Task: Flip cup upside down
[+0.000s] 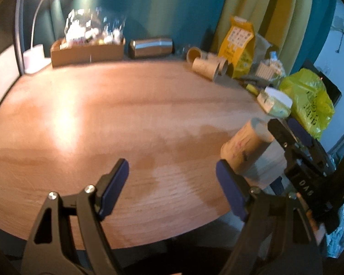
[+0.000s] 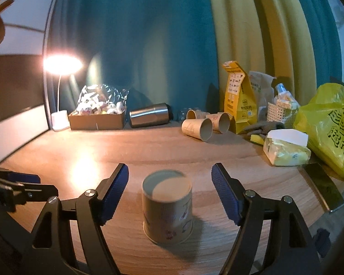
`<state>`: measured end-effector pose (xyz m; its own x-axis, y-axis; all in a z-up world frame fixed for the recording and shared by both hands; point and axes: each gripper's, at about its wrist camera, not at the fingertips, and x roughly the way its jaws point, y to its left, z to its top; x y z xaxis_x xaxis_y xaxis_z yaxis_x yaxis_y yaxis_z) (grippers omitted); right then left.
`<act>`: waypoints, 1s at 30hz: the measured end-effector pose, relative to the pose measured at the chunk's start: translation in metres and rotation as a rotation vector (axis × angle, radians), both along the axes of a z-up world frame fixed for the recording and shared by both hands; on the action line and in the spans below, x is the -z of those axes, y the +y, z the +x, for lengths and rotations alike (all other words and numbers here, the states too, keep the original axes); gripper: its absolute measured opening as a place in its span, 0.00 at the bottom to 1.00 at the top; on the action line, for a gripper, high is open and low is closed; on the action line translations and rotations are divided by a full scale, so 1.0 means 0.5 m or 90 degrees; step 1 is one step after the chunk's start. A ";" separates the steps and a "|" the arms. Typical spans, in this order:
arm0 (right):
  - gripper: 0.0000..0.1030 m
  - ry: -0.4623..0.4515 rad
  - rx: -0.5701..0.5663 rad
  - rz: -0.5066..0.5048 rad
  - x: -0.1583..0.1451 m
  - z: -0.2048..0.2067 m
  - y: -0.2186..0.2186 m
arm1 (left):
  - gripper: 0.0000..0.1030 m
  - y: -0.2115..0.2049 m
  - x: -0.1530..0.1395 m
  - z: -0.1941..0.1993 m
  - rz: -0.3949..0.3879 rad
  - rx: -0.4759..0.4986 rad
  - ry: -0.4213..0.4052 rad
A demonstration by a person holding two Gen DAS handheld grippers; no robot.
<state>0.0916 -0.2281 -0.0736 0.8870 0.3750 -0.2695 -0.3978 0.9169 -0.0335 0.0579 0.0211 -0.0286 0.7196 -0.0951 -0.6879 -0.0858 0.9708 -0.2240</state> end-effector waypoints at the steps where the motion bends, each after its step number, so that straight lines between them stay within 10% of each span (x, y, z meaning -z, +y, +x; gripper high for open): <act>1: 0.76 0.004 0.002 0.001 -0.008 0.000 -0.003 | 0.78 -0.002 -0.011 -0.003 0.005 0.000 -0.010; 30: 0.76 0.071 0.008 0.027 -0.131 -0.065 -0.081 | 0.78 -0.049 -0.147 -0.089 0.111 -0.016 -0.136</act>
